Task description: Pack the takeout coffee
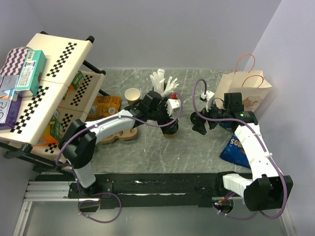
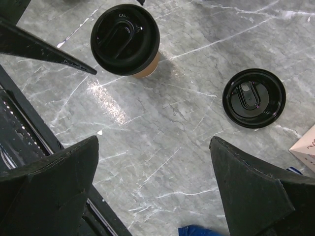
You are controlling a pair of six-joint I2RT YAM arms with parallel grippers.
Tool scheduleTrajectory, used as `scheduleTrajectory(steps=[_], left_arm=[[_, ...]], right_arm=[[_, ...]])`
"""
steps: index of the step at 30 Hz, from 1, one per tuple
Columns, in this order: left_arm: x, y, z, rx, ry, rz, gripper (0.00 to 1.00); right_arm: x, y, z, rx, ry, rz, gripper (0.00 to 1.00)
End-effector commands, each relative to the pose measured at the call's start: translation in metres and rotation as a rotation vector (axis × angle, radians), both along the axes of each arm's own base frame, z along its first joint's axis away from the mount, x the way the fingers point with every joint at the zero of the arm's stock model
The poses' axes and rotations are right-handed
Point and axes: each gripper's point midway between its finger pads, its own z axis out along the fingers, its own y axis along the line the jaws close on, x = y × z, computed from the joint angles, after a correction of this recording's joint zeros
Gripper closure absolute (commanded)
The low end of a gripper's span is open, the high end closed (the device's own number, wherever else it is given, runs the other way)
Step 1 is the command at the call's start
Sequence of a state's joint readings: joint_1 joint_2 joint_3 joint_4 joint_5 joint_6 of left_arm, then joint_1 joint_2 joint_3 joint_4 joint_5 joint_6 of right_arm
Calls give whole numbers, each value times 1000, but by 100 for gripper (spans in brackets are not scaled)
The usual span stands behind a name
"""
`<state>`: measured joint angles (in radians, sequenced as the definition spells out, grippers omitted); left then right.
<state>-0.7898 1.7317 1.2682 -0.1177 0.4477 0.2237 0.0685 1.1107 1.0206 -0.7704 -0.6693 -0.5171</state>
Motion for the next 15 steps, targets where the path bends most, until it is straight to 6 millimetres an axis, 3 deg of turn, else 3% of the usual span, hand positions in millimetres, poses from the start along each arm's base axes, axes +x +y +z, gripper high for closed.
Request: scheduleTrajectory(steps=[1,15], left_arm=[[11,-1,6,3,-13,21,1],[2,2,-12,34,25,-14,6]], right_arm=[[2,2,3,5,-22,3,0],[2,1,-2,2,-18,-2,0]])
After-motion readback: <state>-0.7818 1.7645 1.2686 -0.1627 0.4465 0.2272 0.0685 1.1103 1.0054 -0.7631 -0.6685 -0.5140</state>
